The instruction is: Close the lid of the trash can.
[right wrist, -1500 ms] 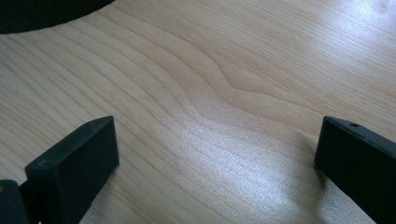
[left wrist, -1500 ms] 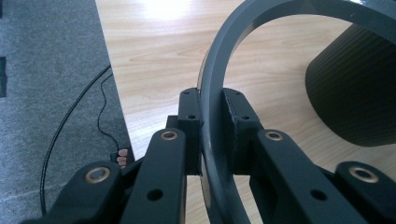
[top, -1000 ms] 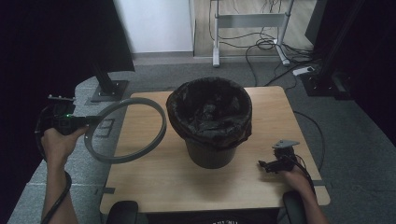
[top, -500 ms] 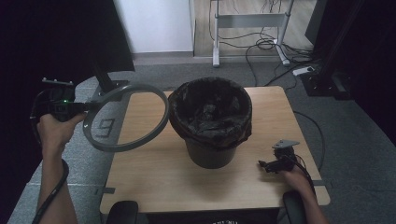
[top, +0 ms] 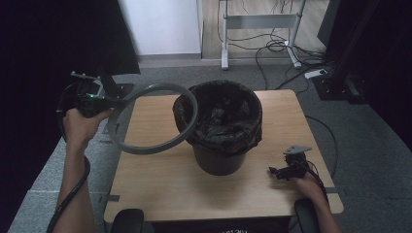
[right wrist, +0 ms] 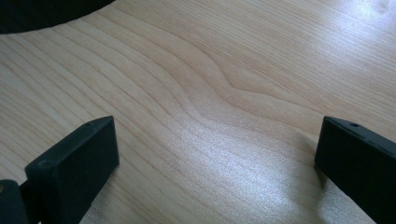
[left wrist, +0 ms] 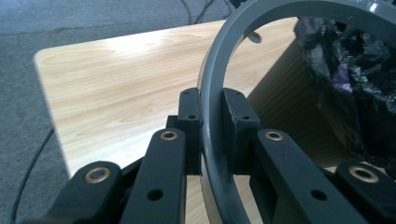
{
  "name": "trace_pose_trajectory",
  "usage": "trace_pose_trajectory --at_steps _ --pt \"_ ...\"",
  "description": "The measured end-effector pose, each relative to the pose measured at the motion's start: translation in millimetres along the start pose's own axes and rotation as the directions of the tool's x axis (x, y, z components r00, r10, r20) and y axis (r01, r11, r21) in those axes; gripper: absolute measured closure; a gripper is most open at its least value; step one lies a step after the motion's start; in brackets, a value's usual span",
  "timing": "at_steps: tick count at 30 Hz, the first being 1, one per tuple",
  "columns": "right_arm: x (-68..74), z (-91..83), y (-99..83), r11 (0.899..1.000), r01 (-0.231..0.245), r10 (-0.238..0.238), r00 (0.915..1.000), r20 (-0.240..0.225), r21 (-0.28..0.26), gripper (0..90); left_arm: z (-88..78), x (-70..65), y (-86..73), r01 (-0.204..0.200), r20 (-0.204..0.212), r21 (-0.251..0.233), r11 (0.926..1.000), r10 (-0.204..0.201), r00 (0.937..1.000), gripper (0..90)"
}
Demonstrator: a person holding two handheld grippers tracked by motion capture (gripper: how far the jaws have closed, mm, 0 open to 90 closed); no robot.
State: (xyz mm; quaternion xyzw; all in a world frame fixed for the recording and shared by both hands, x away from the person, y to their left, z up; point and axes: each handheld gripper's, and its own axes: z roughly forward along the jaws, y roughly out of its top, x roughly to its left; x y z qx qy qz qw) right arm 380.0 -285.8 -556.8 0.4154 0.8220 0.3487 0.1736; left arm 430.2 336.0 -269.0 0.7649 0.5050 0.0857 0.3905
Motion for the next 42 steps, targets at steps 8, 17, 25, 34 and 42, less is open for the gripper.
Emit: trace_pose_trajectory --at_steps 8,17,25,34,42 --pt "0.1 0.2 -0.1 1.0 -0.001 0.001 1.0 0.0 -0.002 0.0 31.5 -26.7 17.5 -0.052 0.045 0.029 0.9982 0.051 0.9977 78.8" --pt "0.1 0.2 0.0 1.0 -0.001 0.001 1.0 0.0 -0.002 0.0 54.5 -56.2 38.7 -0.106 0.082 0.035 0.9938 0.103 0.9913 78.8" --pt "0.1 0.2 -0.1 1.0 -0.001 0.001 1.0 0.0 -0.002 0.0 77.8 -82.1 54.3 -0.155 0.111 0.05 0.9867 0.149 0.9827 78.7" --pt "0.1 0.2 -0.1 1.0 -0.001 0.001 1.0 -0.001 -0.002 0.0 102.9 -105.0 67.2 -0.177 0.125 0.045 0.9832 0.17 0.9775 78.7" --pt "0.1 0.2 -0.1 1.0 -0.001 0.001 1.0 -0.001 -0.002 0.0 125.3 -120.0 75.2 -0.201 0.081 0.042 0.9787 0.197 0.9771 78.7"
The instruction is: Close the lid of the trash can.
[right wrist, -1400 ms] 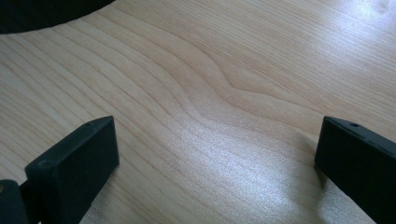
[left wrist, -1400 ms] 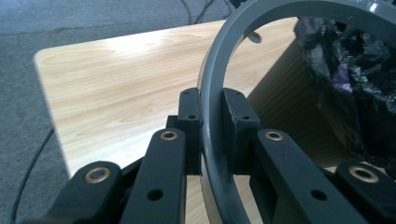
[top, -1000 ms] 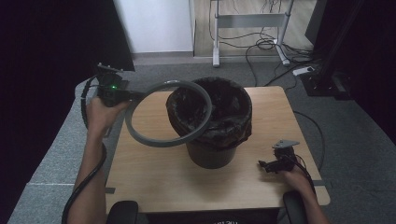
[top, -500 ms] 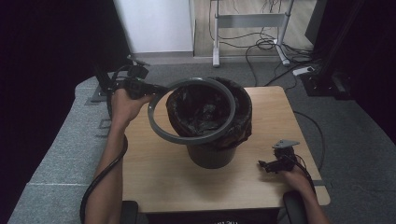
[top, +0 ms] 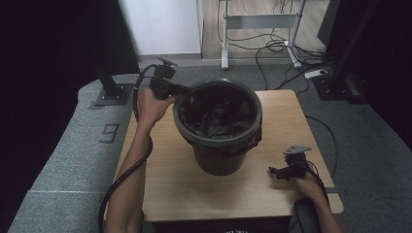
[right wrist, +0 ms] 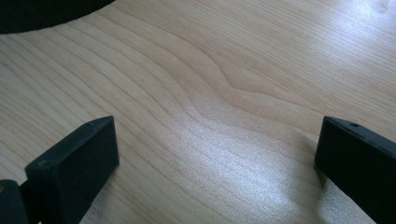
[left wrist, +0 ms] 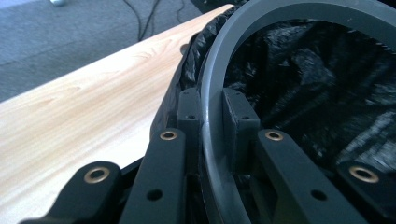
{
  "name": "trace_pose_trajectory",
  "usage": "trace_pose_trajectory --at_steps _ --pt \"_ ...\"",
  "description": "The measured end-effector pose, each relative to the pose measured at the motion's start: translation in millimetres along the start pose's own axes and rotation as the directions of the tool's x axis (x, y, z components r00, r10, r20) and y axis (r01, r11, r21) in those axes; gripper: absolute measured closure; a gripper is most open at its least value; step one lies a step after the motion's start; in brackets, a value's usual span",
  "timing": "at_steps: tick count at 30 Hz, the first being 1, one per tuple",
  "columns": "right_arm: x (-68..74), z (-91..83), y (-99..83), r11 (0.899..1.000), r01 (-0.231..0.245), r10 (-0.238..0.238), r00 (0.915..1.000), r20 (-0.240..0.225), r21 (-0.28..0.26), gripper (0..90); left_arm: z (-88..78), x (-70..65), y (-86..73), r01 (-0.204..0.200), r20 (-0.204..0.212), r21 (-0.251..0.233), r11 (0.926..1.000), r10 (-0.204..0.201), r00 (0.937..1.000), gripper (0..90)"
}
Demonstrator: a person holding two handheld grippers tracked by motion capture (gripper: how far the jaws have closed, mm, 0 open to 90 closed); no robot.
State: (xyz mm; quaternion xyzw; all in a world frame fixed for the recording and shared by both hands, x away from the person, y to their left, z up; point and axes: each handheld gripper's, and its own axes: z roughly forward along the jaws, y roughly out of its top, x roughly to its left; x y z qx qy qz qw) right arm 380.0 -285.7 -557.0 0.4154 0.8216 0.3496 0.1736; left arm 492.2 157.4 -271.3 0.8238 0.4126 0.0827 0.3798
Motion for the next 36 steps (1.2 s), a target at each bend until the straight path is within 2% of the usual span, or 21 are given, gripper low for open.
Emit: trace_pose_trajectory --at_steps 5,10,14,20,23,26,29,36 --pt "0.0 0.0 0.0 1.0 0.0 0.0 1.0 0.0 0.0 0.0 7.3 0.4 4.1 0.003 -0.048 -0.015 0.9999 -0.004 0.9988 78.7" --pt "0.0 0.0 0.0 1.0 0.0 0.0 1.0 0.0 0.0 0.0 12.4 2.7 4.1 0.006 -0.048 -0.014 0.9999 -0.006 0.9988 78.6" --pt "0.0 0.0 0.0 1.0 0.0 0.0 1.0 0.0 0.0 0.0 15.0 -1.4 5.9 -0.027 -0.079 0.008 0.9996 0.027 0.9965 78.4" --pt "0.0 0.0 0.0 1.0 0.0 0.0 1.0 0.0 0.0 0.0 18.9 -3.8 4.9 -0.052 -0.101 0.036 0.998 0.055 0.9933 78.2" --pt "0.0 0.0 0.0 1.0 0.0 0.0 1.0 0.0 0.0 0.0 20.5 -7.1 5.9 -0.074 -0.125 0.059 0.9955 0.08 0.9889 78.1" --pt "0.0 0.0 0.0 1.0 0.0 0.0 1.0 0.0 0.0 0.0 20.9 -8.0 5.8 -0.082 -0.132 0.063 0.9946 0.09 0.9872 78.1" --pt "0.0 0.0 0.0 1.0 0.0 0.0 1.0 0.0 0.0 0.0 22.0 -11.1 5.0 -0.1 -0.153 0.074 0.9922 0.111 0.982 77.8" --pt "0.1 0.0 -0.1 1.0 -0.001 0.001 1.0 0.0 0.0 0.0 21.4 -13.2 2.8 -0.106 -0.163 0.074 0.9916 0.117 0.9796 77.5"
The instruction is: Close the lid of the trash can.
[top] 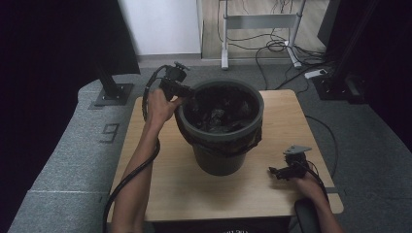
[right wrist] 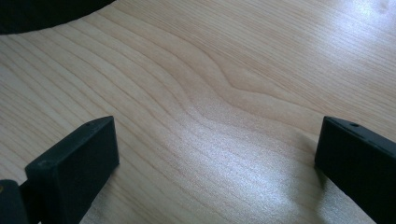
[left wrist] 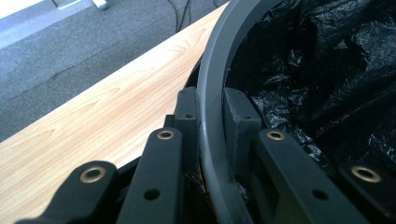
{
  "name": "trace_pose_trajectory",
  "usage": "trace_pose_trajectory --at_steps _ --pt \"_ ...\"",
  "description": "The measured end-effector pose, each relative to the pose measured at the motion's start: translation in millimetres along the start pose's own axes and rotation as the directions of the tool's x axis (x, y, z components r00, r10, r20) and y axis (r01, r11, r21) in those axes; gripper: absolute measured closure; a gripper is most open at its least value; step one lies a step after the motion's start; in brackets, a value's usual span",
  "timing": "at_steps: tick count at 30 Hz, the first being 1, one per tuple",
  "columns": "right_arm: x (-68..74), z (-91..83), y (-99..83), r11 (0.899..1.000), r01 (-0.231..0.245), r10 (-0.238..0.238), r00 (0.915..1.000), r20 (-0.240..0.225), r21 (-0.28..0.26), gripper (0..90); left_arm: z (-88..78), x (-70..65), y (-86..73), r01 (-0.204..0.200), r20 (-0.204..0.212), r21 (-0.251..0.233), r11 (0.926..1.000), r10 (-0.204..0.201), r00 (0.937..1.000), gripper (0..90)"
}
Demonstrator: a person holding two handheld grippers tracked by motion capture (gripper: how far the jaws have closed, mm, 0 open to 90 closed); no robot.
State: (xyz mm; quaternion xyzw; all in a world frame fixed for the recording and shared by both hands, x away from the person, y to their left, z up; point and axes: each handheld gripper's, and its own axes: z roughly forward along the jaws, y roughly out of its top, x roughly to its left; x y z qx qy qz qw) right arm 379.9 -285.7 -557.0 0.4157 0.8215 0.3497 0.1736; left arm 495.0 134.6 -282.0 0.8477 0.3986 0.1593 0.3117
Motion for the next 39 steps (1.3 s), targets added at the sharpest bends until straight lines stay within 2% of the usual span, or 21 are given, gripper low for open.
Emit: trace_pose_trajectory --at_steps 3,7,8,14,15,17,18,20,21,23,28,31,36,39 --pt "-0.1 0.0 0.0 1.0 0.001 -0.001 1.0 0.0 0.0 0.0 -0.1 1.4 -0.5 -0.002 0.011 -0.004 1.0 0.002 0.9999 77.1" --pt "-0.1 0.0 0.1 1.0 0.0 0.0 1.0 0.0 0.0 0.0 2.0 8.1 -0.4 0.011 0.064 0.018 0.9998 -0.012 0.9979 73.6" --pt "-0.1 0.0 0.1 1.0 0.0 0.0 1.0 -0.001 0.0 0.0 1.9 9.3 -0.6 0.009 0.064 0.016 0.9998 -0.01 0.9979 71.6" --pt "-0.1 0.0 0.1 1.0 0.0 0.0 1.0 -0.001 0.0 0.0 -0.1 13.2 -3.5 0.004 0.09 -0.028 0.9996 -0.002 0.9959 42.7" --pt "-0.1 0.0 0.1 1.0 0.0 0.0 1.0 -0.001 0.0 0.0 -1.3 13.6 -3.7 -0.005 0.101 -0.032 0.9995 0.009 0.9948 37.9" --pt "-0.1 0.0 0.1 1.0 0.0 0.0 1.0 0.0 0.0 0.0 -3.9 15.1 -4.1 -0.007 0.153 -0.038 0.9993 0.013 0.9882 30.5" --pt "-0.1 0.0 0.1 1.0 0.0 0.0 1.0 -0.001 0.0 0.0 -5.8 15.4 -4.5 -0.009 0.165 -0.045 0.999 0.016 0.9862 25.3" --pt "-0.1 0.0 0.1 1.0 0.0 0.0 1.0 -0.001 0.0 0.0 -7.9 15.2 -4.9 -0.017 0.16 -0.048 0.9987 0.025 0.9867 16.0" --pt "-0.1 0.0 0.1 1.0 0.0 0.0 1.0 -0.001 0.0 0.0 -12.3 14.6 -6.4 -0.037 0.135 -0.049 0.9981 0.044 0.9899 14.6" --pt "-0.1 0.0 0.1 1.0 0.0 0.0 1.0 0.0 0.0 0.0 -16.5 14.5 -9.0 -0.047 0.118 -0.052 0.9975 0.053 0.9916 13.2" --pt "-0.1 0.0 0.1 1.0 0.0 0.0 1.0 -0.001 0.0 0.0 -28.3 17.7 -17.3 -0.054 0.147 -0.078 0.9954 0.065 0.9869 6.7" --pt "-0.1 0.0 0.1 1.0 0.0 0.0 1.0 -0.001 0.0 0.0 -33.4 19.2 -20.6 -0.064 0.146 -0.077 0.9949 0.075 0.9864 0.5" --pt "-0.1 0.1 0.1 1.0 0.0 0.0 1.0 0.0 0.0 0.0 -49.0 24.2 -32.9 -0.09 0.13 -0.099 0.991 0.103 0.9862 0.0" --pt "-0.1 -0.2 0.1 1.0 0.001 -0.001 1.0 0.0 0.002 0.0 -54.8 28.5 -40.4 -0.091 0.121 -0.11 0.9897 0.105 0.9871 0.0"
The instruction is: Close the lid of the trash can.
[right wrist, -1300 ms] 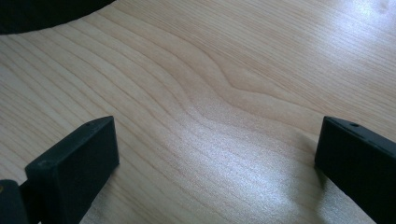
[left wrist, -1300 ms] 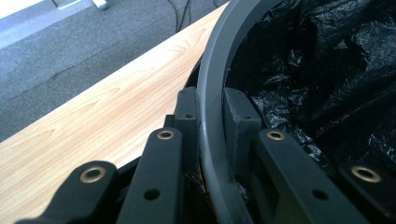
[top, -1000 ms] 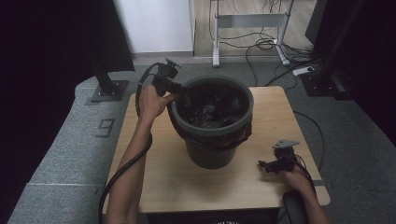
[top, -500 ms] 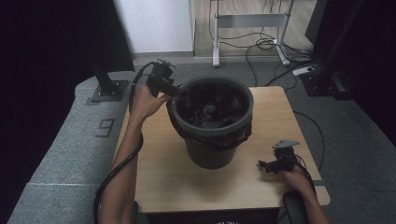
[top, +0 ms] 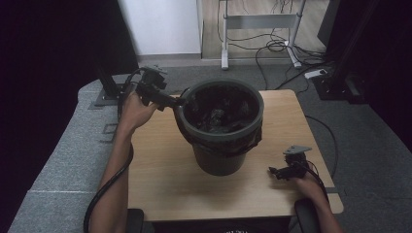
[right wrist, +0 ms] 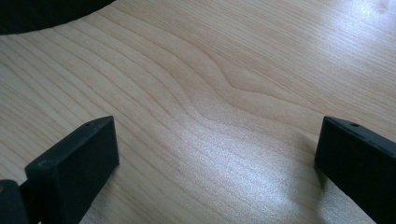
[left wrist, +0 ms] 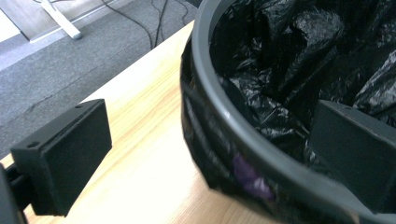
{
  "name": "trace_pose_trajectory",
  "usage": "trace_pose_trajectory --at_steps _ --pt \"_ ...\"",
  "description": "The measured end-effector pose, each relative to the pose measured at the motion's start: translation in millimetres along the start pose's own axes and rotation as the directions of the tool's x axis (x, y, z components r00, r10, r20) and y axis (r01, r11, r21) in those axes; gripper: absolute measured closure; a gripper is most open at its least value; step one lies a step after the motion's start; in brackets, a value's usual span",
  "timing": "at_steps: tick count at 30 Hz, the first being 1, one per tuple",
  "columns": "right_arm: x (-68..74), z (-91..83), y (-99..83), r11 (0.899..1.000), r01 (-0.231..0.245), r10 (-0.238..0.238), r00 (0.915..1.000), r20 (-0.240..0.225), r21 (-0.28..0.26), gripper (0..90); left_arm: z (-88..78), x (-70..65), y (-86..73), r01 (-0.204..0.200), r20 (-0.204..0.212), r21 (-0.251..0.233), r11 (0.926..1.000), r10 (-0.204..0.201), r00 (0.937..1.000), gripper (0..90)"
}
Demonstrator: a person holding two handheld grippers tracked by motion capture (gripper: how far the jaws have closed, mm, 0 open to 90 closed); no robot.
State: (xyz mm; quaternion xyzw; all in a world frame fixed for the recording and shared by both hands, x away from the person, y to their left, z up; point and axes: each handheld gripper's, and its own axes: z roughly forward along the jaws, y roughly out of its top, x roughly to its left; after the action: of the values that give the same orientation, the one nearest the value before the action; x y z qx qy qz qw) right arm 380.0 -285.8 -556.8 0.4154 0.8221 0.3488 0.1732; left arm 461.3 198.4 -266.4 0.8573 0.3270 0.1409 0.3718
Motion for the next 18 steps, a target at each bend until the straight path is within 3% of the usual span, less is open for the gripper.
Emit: trace_pose_trajectory --at_steps 4,11,18 --pt "0.0 0.0 0.0 1.0 0.0 0.0 1.0 0.0 0.0 0.0 -5.8 4.0 -8.6 0.015 -0.005 -0.002 0.9999 -0.015 0.9999 0.0" --pt "0.0 0.0 0.0 1.0 0.0 0.0 1.0 0.0 0.0 0.0 -12.6 15.0 -39.4 0.043 -0.051 0.004 0.9991 -0.042 0.9978 0.0" --pt "0.0 0.0 0.0 1.0 0.001 -0.001 1.0 0.0 0.0 0.0 -12.7 17.8 -64.0 0.032 -0.083 -0.003 0.9995 -0.033 0.996 0.0"
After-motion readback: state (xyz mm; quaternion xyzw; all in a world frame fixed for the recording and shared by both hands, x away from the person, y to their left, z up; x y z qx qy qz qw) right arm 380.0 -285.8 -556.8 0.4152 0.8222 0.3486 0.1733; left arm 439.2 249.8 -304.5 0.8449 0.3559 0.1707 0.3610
